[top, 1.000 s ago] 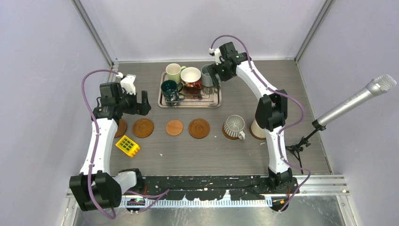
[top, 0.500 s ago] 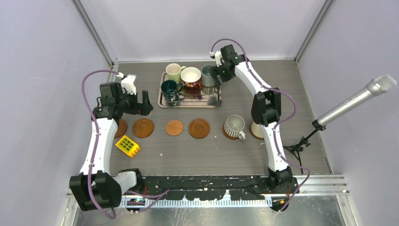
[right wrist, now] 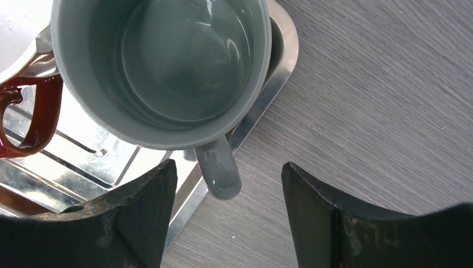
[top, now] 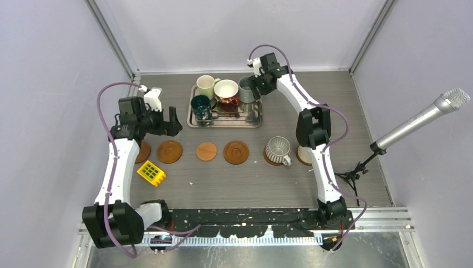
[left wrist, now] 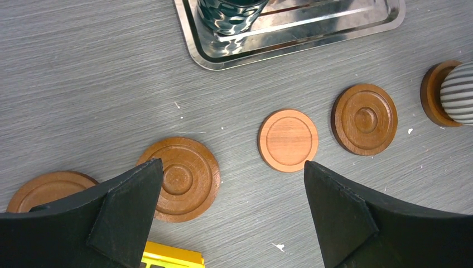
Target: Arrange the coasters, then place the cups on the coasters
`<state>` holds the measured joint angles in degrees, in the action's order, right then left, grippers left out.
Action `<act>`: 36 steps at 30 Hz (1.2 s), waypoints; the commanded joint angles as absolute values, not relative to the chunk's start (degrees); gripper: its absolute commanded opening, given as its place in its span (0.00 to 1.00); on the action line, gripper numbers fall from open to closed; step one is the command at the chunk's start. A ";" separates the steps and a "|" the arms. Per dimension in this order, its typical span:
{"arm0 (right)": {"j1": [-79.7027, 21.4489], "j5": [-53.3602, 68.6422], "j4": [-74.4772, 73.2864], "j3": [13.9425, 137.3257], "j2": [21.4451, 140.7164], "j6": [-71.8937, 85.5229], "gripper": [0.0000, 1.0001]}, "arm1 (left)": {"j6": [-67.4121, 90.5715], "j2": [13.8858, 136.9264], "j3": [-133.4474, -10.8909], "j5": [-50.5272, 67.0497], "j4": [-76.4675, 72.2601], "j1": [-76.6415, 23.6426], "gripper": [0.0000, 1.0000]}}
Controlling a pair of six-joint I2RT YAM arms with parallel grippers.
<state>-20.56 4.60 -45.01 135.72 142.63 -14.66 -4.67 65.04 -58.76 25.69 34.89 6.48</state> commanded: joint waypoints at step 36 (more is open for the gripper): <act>-25.30 8.28 -54.29 109.40 121.70 -11.76 0.26 | -4.31 61.75 -59.80 24.72 32.68 6.38 1.00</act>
<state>-24.51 9.98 -49.74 107.81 123.68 -12.25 -4.67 63.07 -59.05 24.56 34.54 6.48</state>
